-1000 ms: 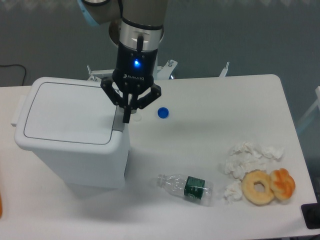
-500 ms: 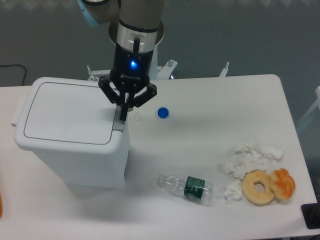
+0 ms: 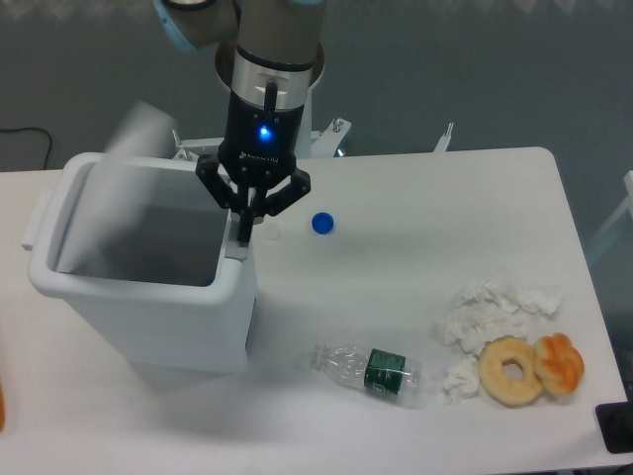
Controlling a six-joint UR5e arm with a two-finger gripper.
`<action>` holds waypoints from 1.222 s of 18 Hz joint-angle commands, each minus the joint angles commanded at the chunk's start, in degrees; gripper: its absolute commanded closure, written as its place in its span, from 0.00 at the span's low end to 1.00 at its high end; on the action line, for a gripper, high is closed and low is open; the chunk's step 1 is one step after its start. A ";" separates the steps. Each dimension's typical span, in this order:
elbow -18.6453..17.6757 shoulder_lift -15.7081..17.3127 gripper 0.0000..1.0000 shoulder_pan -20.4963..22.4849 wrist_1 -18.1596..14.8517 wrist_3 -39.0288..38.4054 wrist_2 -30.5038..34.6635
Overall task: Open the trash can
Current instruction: 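Press down on the lid button so the white lid springs open, then lift the gripper off the button and retract it from the trash can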
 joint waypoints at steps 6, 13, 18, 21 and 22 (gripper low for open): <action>3.77 -0.09 0.00 0.96 -0.18 0.00 -0.44; 5.54 -4.82 0.00 9.74 0.00 4.73 0.09; 7.29 -11.68 0.00 15.20 2.54 5.62 3.32; 7.65 -15.63 0.00 15.38 4.47 16.38 9.82; 7.65 -16.78 0.00 15.21 4.31 22.09 12.45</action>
